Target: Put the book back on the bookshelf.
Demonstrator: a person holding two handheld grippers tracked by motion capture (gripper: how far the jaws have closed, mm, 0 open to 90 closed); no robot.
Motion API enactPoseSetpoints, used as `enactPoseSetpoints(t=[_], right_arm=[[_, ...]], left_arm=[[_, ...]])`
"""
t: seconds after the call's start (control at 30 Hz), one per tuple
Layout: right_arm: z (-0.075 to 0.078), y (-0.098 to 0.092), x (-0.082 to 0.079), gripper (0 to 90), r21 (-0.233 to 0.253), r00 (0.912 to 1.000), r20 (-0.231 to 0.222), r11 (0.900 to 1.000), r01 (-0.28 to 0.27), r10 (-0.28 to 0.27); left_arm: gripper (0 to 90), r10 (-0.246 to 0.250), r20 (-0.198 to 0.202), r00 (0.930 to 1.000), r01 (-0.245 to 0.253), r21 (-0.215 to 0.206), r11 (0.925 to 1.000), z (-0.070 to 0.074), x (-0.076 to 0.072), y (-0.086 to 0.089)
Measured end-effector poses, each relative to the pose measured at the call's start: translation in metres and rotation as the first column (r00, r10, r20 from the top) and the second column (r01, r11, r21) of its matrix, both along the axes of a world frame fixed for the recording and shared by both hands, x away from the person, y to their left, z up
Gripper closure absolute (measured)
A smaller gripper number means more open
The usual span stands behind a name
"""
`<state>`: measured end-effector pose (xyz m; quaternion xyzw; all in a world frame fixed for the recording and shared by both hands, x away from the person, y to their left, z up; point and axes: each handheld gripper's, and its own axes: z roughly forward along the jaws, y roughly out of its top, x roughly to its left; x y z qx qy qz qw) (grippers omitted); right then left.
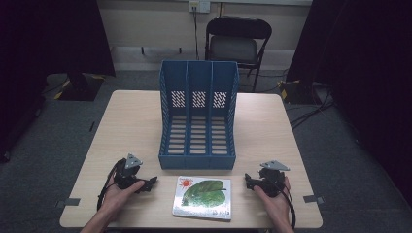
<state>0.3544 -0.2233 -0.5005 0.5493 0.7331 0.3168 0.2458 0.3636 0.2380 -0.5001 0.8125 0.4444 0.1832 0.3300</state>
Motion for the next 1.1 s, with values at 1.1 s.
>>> enactPoseSetpoints(t=[1.1], right_arm=[[0.025,0.063,-0.063,20.2,0.073,0.9278,-0.022,0.926,-0.37,0.373]], left_arm=[[26.5,-0.254,-0.039,0.9664,0.246,-0.155,0.9569,0.02,-0.025,-0.057]])
